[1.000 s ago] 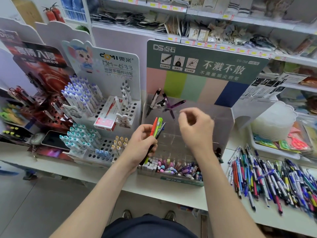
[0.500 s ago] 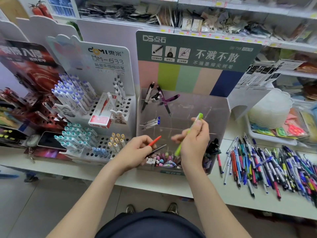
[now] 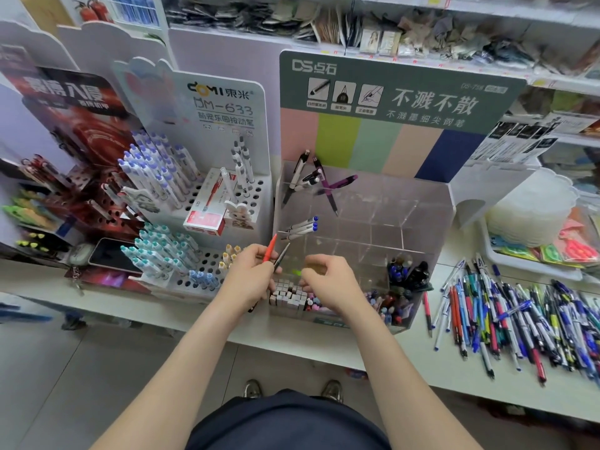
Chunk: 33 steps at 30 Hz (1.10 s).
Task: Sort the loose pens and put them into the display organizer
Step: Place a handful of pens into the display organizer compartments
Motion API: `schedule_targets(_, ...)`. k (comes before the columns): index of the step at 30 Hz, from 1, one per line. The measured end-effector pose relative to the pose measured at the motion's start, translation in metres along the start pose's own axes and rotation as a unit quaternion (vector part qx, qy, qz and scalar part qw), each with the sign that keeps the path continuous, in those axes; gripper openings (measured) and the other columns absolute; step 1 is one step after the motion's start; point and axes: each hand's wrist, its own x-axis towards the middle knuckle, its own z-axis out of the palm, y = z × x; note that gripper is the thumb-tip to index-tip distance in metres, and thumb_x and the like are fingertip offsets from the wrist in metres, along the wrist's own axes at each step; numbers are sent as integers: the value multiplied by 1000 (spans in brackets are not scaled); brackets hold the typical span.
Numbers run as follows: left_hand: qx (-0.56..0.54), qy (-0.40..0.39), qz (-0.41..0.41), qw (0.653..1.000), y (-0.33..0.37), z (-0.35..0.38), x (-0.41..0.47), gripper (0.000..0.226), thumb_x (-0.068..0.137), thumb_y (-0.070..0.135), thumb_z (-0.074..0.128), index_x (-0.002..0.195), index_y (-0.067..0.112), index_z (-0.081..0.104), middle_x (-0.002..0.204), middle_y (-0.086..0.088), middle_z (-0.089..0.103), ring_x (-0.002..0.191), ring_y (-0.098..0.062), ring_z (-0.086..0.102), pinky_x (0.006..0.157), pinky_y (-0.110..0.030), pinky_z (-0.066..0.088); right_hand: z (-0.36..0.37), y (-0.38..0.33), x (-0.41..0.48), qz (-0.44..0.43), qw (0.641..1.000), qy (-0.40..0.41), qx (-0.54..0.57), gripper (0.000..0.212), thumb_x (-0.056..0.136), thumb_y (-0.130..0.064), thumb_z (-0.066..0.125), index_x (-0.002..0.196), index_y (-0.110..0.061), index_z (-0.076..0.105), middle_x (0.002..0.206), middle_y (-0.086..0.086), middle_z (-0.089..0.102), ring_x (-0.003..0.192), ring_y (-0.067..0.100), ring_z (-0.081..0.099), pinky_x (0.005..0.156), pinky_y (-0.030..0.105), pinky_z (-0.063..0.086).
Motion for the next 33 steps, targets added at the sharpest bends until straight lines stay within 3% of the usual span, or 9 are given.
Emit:
schedule_targets(3,-21,-49,7,999,3,1,-3,32,97,-6,44,117,13,61,107,-16,75,68,-22,65,52,-32,46,-3,0,-9,-52,995,80,10,20,97,-37,59,97,-31,78,83,-11,74,81,11,70,80,30,56)
schedule_targets(5,-17,-102,13,995,7,4,-5,32,97,-7,45,118,12,60,106,-15,77,69,-22,65,53,-33,47,-6,-3,-14,-75,992,80,56,25,100,-41,61,84,-30,76,75,-4,73,71,19,66,71,35,55)
schedule_targets(11,41,-223,49,973,22,21,-12,34,94,-6,41,122,9,54,98,-14,77,68,-23,59,56,-32,45,-17,-7,-27,-15,956,29,292,8,98,-23,76,97,-17,82,74,19,68,63,24,58,63,39,51)
schedule_targets(16,80,-232,43,968,25,31,-12,29,96,-5,43,118,8,57,98,-12,80,63,-15,57,54,-24,43,-37,-2,-22,-30,898,207,388,17,110,-17,52,118,-10,65,95,8,79,91,24,75,77,32,58)
schedule_targets(18,81,-187,43,978,24,35,-11,29,97,-4,42,115,7,61,93,-10,80,58,-13,55,52,-21,43,-48,2,-22,-48,859,250,445,19,115,-18,39,124,-11,54,84,10,73,77,31,74,68,36,60)
schedule_targets(20,96,-133,41,986,20,37,-5,29,96,-1,43,113,11,63,88,-5,80,58,-13,56,53,-23,43,-64,9,-26,-39,878,244,410,22,115,-23,40,127,-17,57,72,7,59,52,20,56,46,31,47)
schedule_targets(23,113,-84,25,990,12,38,4,28,95,3,47,111,20,62,88,0,80,64,-16,62,55,-29,47,-82,26,-24,29,970,142,195,25,109,-22,53,125,-19,72,68,1,64,45,8,44,42,22,34)
schedule_targets(27,125,-72,11,990,5,38,6,30,95,1,56,116,21,60,96,-6,78,75,-20,72,61,-36,58,-89,35,-24,59,991,70,-97,41,95,-12,57,130,-25,72,95,-4,76,60,8,67,53,20,48)
schedule_targets(33,162,-77,1,984,-2,39,5,38,94,-3,51,120,22,63,100,-3,77,80,-21,73,64,-38,59,-70,42,-11,26,985,51,-163,43,94,-3,60,132,-18,74,124,6,75,102,20,72,92,35,61)
